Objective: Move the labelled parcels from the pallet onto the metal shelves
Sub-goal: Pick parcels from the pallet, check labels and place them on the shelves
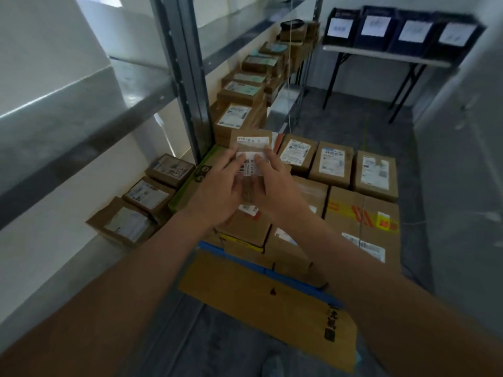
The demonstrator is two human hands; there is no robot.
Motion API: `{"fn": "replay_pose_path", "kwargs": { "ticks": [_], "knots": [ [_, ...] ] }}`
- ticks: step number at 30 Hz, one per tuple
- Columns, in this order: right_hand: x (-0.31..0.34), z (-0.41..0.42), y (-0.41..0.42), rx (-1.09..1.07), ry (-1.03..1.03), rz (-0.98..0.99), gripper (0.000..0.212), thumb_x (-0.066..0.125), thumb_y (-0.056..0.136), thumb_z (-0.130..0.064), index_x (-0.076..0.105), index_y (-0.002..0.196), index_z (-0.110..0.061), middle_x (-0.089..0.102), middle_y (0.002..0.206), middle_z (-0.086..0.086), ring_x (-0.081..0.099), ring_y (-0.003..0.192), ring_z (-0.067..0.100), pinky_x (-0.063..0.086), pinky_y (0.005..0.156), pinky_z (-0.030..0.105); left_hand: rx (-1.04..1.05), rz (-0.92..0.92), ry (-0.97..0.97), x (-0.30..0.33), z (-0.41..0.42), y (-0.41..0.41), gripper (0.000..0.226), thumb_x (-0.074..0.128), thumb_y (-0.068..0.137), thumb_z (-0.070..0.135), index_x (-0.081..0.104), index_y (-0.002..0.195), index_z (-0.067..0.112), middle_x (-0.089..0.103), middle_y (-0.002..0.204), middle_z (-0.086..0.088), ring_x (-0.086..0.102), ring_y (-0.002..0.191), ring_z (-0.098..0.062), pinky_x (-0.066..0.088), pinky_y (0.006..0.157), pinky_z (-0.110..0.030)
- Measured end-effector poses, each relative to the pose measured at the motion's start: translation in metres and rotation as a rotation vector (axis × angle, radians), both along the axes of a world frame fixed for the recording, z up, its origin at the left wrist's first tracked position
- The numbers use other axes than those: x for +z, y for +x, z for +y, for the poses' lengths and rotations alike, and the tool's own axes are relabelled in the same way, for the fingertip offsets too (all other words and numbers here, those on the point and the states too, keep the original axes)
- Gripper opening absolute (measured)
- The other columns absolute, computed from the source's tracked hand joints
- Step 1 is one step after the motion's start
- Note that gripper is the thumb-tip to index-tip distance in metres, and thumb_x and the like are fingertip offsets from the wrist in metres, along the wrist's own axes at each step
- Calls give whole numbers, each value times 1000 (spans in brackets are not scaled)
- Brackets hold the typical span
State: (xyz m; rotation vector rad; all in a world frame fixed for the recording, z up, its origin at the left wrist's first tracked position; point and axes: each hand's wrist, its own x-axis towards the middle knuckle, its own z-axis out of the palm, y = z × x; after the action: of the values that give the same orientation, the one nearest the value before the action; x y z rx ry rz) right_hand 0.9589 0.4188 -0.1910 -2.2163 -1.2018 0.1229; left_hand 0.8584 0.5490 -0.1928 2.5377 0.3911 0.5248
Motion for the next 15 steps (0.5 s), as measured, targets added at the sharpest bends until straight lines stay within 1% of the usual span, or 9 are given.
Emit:
{"fn": "replay_pose_path", "kwargs": {
  "ticks": [3,6,8,10,12,15],
  "knots": [
    [-3,4,28,-29,12,36,55,48,104,-25,34,155,-8,10,168,11,22,152,26,38,116,38,-10,4,-6,3,-1,30,49,44,108,16,38,156,7,21,168,-5,25,151,-17,24,120,-26],
    [-7,10,53,-58,11,32,55,46,104,-28,34,155,-10,11,168,11,29,149,29,43,112,44,-27,16,6,3,6,56,49,42,108,19,38,156,6,20,169,-5,26,152,-19,26,120,-27],
    [-7,13,66,-66,5,44,54,45,105,-27,34,155,-10,10,168,12,30,149,30,43,111,46,-44,29,20,1,13,72,49,42,109,20,38,156,7,19,169,-4,25,153,-19,25,120,-27],
    [-6,16,79,-74,6,45,54,45,105,-25,33,155,-10,10,168,11,29,150,29,43,112,46,-69,31,21,0,20,87,50,44,108,20,38,156,9,20,168,-2,26,152,-19,30,120,-30],
    [-5,22,90,-98,0,47,53,45,106,-27,33,156,-12,9,169,10,31,149,28,43,111,46,-89,33,7,-1,28,101,51,46,107,19,38,156,11,20,168,2,27,152,-18,35,121,-38],
    [-5,34,105,-132,0,44,50,41,107,-27,35,155,-12,12,169,8,33,147,26,41,112,42,-92,57,-12,-2,41,121,50,45,107,21,37,156,13,19,168,4,23,154,-17,34,122,-41]
  ]
}}
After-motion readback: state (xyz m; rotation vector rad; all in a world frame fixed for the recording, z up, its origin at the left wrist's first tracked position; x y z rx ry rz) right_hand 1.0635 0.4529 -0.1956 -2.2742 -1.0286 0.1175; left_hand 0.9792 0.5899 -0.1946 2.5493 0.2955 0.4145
